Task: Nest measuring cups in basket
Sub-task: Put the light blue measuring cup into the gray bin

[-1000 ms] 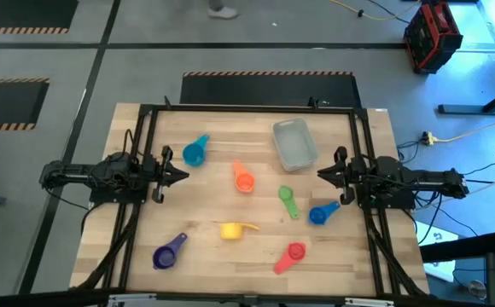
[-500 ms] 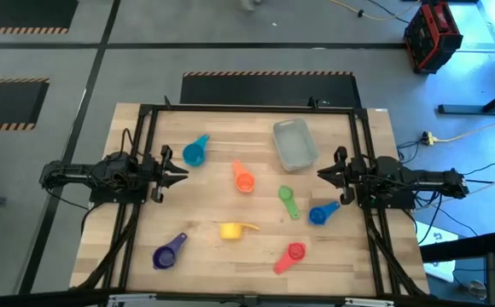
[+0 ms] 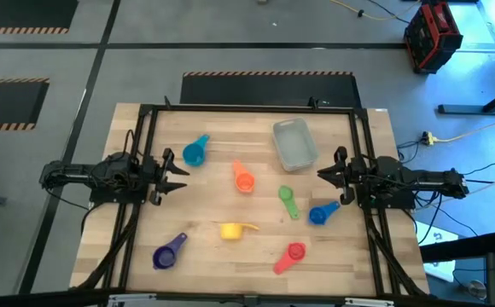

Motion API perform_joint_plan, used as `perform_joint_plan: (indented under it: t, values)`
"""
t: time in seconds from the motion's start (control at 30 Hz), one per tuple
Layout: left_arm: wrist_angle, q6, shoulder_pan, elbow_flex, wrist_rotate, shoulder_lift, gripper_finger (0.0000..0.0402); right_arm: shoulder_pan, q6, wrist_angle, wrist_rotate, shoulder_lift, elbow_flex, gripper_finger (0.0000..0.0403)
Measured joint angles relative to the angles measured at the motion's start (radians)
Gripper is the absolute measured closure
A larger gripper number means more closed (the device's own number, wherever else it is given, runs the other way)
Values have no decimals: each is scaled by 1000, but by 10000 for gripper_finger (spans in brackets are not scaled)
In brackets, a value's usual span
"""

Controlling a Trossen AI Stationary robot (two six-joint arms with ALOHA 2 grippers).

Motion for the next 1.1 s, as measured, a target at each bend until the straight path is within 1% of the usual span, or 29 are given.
perform_joint_plan:
  t: [0.1, 0.27, 0.4, 0.47, 0.6, 0.67, 0.73, 0.87, 1.03, 1.1]
  values:
    - [0, 1, 0, 0, -22, 0, 220, 0, 0, 0, 0, 0, 0, 350]
    - [31, 1, 0, 0, -93, 0, 218, 0, 0, 0, 0, 0, 0, 350]
    - [85, 53, 0, 0, -125, 0, 218, 0, 0, 0, 0, 0, 0, 350]
    - [150, 64, 0, 0, -145, 0, 218, 0, 0, 0, 0, 0, 0, 350]
    - [307, 2, 0, 0, -242, 6, 218, 0, 0, 0, 0, 0, 0, 350]
    - [307, -18, 0, 15, -282, 8, 218, 0, 0, 0, 0, 0, 0, 350]
    - [309, -30, 0, 45, -298, 24, 218, 0, 0, 0, 0, 0, 0, 350]
    - [299, -33, 0, 113, -316, 115, 218, 0, 0, 0, 0, 0, 0, 350]
    - [277, -33, 0, 233, -345, 300, 218, 0, 0, 0, 0, 0, 0, 350]
    - [229, -33, 0, 296, -360, 376, 218, 0, 0, 1, 0, 0, 0, 350]
